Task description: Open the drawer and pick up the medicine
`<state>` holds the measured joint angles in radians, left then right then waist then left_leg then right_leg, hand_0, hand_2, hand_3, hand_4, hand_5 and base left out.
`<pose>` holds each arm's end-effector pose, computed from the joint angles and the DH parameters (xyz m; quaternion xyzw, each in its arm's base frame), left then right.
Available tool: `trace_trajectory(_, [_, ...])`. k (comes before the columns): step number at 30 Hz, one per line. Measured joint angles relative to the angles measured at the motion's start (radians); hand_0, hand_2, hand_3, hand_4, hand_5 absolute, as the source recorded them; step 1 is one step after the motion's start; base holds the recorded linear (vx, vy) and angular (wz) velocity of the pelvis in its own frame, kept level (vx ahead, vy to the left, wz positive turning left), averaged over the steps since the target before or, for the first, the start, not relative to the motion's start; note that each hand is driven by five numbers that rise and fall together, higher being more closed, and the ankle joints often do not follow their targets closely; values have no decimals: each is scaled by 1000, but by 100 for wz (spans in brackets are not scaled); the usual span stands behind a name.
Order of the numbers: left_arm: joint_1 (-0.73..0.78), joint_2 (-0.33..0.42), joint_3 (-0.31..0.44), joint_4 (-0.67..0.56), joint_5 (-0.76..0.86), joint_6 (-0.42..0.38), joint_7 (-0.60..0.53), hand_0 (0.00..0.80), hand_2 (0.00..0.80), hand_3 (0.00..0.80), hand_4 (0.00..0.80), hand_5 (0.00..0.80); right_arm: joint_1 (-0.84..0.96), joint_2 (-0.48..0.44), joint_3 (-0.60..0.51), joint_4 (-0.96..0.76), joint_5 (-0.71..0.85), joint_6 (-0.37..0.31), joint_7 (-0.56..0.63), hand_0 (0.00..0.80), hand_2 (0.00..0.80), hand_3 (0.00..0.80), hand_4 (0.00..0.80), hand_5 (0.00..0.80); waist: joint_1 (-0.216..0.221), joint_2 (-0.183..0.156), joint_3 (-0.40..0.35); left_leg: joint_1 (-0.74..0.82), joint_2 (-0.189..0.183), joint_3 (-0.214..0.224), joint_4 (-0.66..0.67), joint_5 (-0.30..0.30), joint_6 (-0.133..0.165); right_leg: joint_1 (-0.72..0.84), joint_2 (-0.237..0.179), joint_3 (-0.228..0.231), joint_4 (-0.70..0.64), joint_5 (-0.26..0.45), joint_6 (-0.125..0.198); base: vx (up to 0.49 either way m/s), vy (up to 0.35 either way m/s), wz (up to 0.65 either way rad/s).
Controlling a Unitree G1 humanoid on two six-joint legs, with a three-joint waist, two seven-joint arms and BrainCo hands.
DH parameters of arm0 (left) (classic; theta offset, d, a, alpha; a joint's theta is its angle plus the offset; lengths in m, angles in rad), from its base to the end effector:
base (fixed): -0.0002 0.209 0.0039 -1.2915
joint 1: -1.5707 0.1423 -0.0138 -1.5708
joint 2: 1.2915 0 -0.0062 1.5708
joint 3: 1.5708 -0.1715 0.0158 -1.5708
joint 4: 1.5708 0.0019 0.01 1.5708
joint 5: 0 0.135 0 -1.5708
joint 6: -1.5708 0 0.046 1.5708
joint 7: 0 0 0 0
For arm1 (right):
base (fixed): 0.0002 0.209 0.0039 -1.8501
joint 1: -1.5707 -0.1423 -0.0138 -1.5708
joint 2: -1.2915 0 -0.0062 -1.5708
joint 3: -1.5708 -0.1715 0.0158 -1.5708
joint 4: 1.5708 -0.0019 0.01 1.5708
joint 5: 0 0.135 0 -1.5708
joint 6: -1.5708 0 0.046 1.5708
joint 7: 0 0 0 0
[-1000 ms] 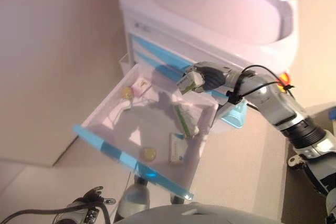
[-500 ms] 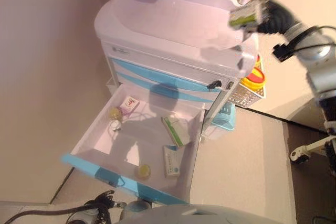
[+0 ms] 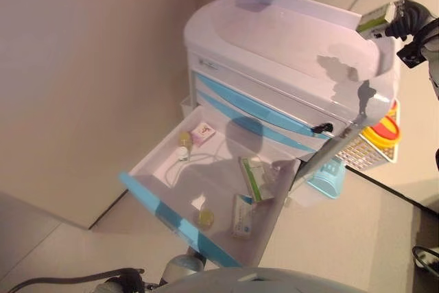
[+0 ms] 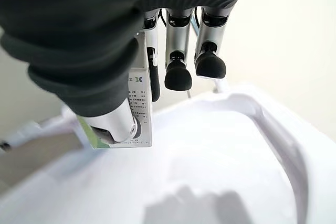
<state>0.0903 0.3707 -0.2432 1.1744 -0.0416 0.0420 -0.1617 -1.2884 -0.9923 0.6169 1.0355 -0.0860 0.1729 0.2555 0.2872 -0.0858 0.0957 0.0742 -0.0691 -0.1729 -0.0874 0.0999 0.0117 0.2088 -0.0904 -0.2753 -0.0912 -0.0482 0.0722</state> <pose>0.0444 0.2569 -0.0933 0.1447 0.6258 -0.0430 0.7653 0.3109 -0.3175 0.2907 -0.5216 0.1116 -0.1317 0.8356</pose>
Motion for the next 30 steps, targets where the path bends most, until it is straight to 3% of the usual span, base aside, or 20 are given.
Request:
trace_trajectory(3, [6,8,3,0,-4,0,0,0,0,0,0,0,-26,-1,59,58,-65,9,83,800,800,800,800,800,34,-3,13,-1,-7,-19,0,4,3,6,-4,-19,0,-2,3,62,29,23])
trace_trajectory(8, [27,28,15,1,-4,-1,-1,0,0,0,0,0,-26,0,66,87,-131,17,191,800,800,800,800,800,65,-18,28,-14,-13,-46,0,11,3,6,-5,-46,0,-4,6,48,9,17])
trace_trajectory(14, [34,35,24,5,-4,-2,-1,0,0,0,0,0,-24,1,67,104,-192,15,294,800,800,800,800,800,77,-34,41,-15,-19,-55,0,12,4,9,-8,-59,0,-7,9,26,-4,6])
trace_trajectory(25, [26,40,24,-4,2,-3,0,0,0,0,0,0,5,33,60,105,-253,-7,366,800,800,800,800,800,79,-49,51,-17,-19,-61,7,12,4,14,-7,-64,0,-7,9,16,-2,1])
trace_trajectory(26, [27,40,23,-4,2,-3,0,0,0,0,0,0,5,33,55,106,-258,-8,366,580,580,580,580,580,79,-49,51,-17,-19,-62,8,12,4,15,-7,-65,0,-7,9,0,0,0])
trace_trajectory(27, [27,41,23,-4,2,-3,0,0,0,0,0,0,7,33,55,106,-259,-13,367,60,60,60,60,60,79,-49,52,-16,-19,-62,8,12,4,17,-6,-65,0,-7,9,0,0,0])
trace_trajectory(28, [27,41,23,-6,2,-3,0,0,0,0,0,0,11,33,55,106,-260,-21,364,0,0,0,0,0,79,-49,52,-16,-19,-63,8,12,4,18,-6,-66,0,-7,9,0,0,0])
trace_trajectory(30, [27,41,23,-12,2,-3,0,0,0,0,0,0,17,33,54,106,-262,-26,361,0,0,0,0,0,79,-49,52,-14,-19,-64,8,12,4,20,-6,-66,0,-7,9,0,0,0])
